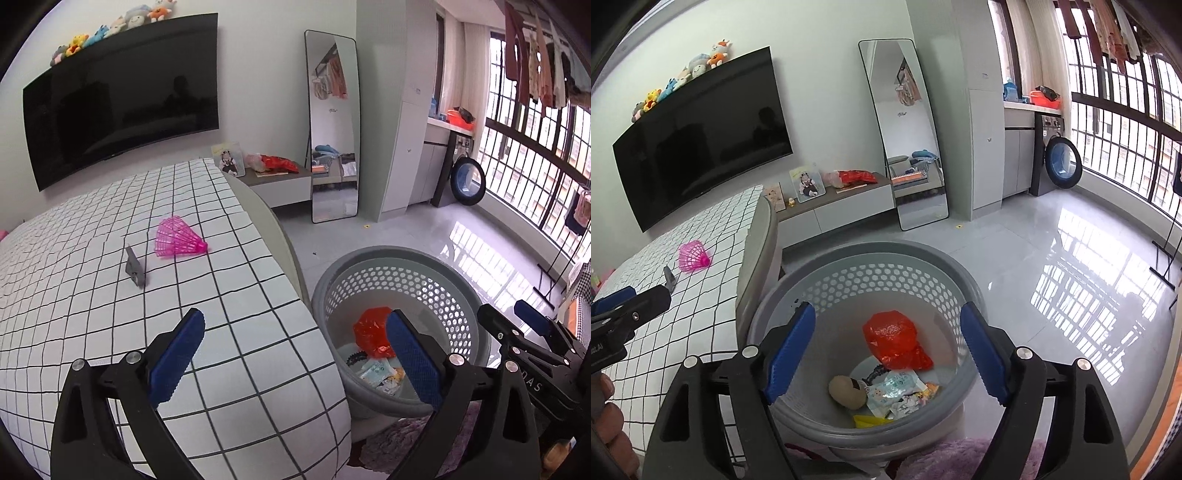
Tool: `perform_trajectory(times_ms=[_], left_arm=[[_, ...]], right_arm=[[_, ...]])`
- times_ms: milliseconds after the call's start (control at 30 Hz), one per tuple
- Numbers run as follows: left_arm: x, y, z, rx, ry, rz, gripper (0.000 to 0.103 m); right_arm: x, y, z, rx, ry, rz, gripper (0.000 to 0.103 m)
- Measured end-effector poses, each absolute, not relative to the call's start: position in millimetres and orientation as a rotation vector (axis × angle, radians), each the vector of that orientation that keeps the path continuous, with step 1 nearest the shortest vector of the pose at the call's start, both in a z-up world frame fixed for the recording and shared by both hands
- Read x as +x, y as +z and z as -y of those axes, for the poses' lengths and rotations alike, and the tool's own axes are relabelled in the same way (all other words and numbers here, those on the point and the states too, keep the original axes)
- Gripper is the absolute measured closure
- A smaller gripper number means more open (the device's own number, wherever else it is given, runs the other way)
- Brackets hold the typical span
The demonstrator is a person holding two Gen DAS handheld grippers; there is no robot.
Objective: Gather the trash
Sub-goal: 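Move both tools back over the bed toward the pink shuttlecock, then close the right gripper on the pink shuttlecock and lift it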
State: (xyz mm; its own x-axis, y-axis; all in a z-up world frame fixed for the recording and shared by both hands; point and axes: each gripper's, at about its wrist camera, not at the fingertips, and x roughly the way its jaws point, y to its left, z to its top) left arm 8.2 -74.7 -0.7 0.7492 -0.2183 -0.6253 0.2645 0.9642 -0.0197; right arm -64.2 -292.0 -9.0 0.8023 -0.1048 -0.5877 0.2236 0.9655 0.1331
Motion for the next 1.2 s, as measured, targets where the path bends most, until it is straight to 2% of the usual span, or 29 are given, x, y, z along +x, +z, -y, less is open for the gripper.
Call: perform_trajectory(times_ms=[333, 700, 1200], left_arm=[[25, 17, 0, 0.049, -0.100, -0.620, 0.006], [58, 29, -84, 0.017, 0.074, -0.607, 0.006], [103, -12, -135, -0.048, 0.204, -0.697, 0.006]], right_arm=[[-31, 15, 228, 0.127, -0.073, -0.583, 0.022], [58, 36, 144, 0.008, 0.105, -0.616, 0.022], [159, -4, 75, -0.129, 0.304, -0.796, 0.022]])
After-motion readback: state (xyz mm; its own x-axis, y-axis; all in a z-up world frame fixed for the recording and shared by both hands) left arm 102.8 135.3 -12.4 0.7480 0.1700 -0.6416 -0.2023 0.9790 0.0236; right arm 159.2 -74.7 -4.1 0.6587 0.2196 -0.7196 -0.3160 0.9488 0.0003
